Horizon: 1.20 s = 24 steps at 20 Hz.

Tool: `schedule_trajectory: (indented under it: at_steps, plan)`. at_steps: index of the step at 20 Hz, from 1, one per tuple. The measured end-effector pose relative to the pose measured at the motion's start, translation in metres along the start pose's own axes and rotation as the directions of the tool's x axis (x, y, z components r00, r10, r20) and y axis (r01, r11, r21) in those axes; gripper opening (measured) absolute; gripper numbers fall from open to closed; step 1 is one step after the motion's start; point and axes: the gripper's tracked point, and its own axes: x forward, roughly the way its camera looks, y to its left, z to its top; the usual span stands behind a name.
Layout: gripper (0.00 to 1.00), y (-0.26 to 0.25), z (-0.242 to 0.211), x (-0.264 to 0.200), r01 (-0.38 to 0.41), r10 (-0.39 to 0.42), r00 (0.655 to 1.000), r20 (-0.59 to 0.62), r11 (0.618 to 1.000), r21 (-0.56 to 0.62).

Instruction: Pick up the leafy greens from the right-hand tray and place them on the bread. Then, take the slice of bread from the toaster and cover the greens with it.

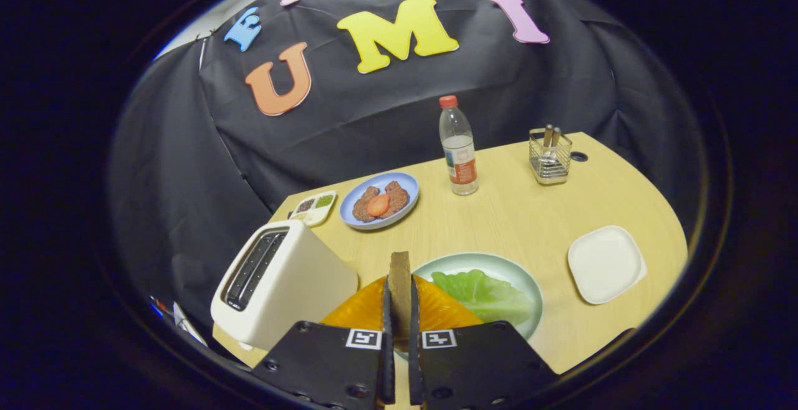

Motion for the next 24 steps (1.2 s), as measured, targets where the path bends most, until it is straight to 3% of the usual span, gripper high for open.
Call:
schedule_trajectory:
  at_steps: [2,6,8,12,14,18,24]
  plan:
    - [0.09,-0.018,-0.002,0.003,0.025,-0.025,1.0,0.001,1.0,-0.015]
    - [0.25,-0.05,-0.004,0.005,0.068,-0.068,0.998,-0.009,0.998,-0.013]
    - [0.51,-0.062,0.001,0.0,0.079,-0.079,0.997,0.001,0.997,-0.011]
    - [0.86,-0.081,0.035,-0.02,0.091,-0.091,0.993,0.073,0.996,0.007]
    - [0.95,-0.088,0.061,-0.04,0.09,-0.09,0.989,0.119,0.996,0.005]
    - [0.96,-0.096,0.13,-0.106,0.105,-0.075,0.96,0.271,0.99,-0.095]
    - [0.96,-0.092,0.22,-0.232,0.158,-0.032,0.857,0.515,0.966,-0.204]
